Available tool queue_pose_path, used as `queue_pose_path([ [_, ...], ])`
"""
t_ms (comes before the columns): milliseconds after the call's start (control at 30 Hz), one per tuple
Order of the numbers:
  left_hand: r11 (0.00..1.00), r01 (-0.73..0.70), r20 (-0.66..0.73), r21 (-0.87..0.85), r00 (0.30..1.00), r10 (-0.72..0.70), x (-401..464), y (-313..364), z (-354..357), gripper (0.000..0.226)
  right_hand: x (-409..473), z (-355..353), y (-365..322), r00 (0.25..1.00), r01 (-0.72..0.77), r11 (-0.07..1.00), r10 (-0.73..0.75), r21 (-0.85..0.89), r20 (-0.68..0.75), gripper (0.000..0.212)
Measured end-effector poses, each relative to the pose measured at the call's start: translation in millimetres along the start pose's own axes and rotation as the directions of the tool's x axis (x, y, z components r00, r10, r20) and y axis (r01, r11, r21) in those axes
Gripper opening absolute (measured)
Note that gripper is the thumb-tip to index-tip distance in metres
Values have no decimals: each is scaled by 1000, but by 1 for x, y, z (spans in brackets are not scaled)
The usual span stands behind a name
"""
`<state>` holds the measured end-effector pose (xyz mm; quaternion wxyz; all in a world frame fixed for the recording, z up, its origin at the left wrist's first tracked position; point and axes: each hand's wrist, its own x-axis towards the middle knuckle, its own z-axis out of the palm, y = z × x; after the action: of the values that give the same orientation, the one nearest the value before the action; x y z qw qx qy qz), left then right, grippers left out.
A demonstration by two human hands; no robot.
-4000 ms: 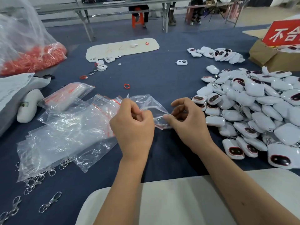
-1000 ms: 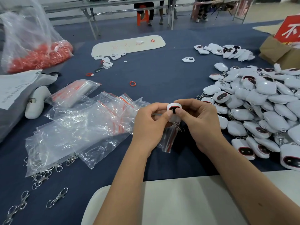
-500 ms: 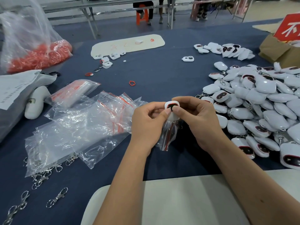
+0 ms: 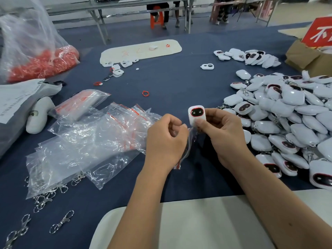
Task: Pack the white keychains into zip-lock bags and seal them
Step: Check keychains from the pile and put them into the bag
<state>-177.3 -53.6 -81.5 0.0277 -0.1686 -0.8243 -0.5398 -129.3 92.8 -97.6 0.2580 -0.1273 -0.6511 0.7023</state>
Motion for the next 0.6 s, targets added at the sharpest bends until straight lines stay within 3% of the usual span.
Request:
queue_pose_path([
  [133,974,-36,76,223,997,20,1,-5,-2,40,1,-1,2,1000,-9,1000,9,-5,9,13],
  [233,971,-49,49,234,998,39,-1,-4,-3,52,1,0,3,1000,25,1000,-25,-14,-7,15],
  [367,973,-71,-96,221,991,94,0,-2,-10,32,0,3,0,1000,16,1000,-16,11,8,13],
  [500,989,50,-101,137,994,-36,2,-5,-15,13,-2,4,-2,999,7,999,-8,33,48,11],
  [600,991,43,-103,126,994,-30,4,-8,-13,17,-7,6,-4,990,112,986,-100,-126,100,5],
])
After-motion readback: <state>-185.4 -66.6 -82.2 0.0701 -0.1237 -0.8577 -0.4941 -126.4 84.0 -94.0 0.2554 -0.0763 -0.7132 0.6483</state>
